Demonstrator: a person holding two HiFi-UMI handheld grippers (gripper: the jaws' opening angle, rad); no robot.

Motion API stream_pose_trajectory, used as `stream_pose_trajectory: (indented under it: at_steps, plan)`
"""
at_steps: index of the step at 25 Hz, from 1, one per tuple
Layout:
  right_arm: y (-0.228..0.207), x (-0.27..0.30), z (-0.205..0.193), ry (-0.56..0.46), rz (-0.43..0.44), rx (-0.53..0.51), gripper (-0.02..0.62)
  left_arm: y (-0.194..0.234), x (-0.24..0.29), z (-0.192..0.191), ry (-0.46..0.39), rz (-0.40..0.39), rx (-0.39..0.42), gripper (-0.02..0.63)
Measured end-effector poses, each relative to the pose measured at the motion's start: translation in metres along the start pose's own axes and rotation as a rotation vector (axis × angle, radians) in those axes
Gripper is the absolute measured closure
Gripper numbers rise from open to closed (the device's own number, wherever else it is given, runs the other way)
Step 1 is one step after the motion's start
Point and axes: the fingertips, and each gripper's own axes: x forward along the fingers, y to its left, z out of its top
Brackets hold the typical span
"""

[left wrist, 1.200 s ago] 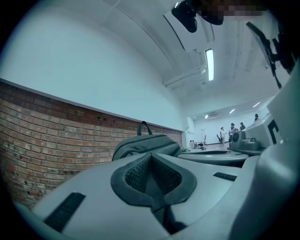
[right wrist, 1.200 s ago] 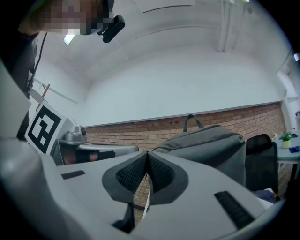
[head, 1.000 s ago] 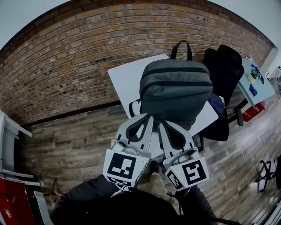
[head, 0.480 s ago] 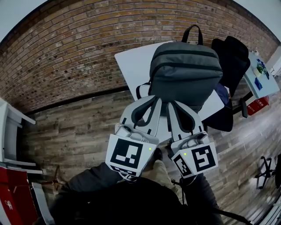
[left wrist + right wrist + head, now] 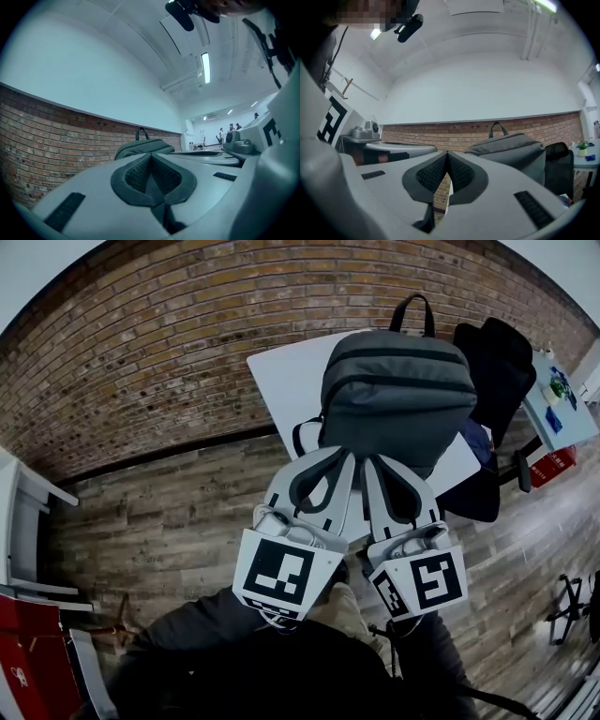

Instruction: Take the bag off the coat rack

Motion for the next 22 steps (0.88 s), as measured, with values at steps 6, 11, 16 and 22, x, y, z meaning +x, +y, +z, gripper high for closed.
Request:
stream_pose_trajectory:
  at_steps: [6,11,16,22]
  plan:
    - [-0.004,0.0,0.0029,-0.003,-0.012,0.0,0.589,-0.0013,0.0018,0.0015,0.001,0.0,0.0,0.597]
    - [-0.0029,0.0019,0.0043,-0.005,-0.015,-0.005,0.589,0.0006,0.0012,0.0019,0.001,-0.004,-0.003,0.597]
    - [-0.002,0.0022,0.0039,-0.004,-0.016,-0.01,0.589,0.0006,0.0006,0.0001,0.004,-0.005,-0.002,0.597]
    - [0.0012,0.0057,0.0025,-0.004,-0.017,-0.01,0.589,0.0046,-0.0016,-0.0047,0.014,-0.011,0.013,0.597]
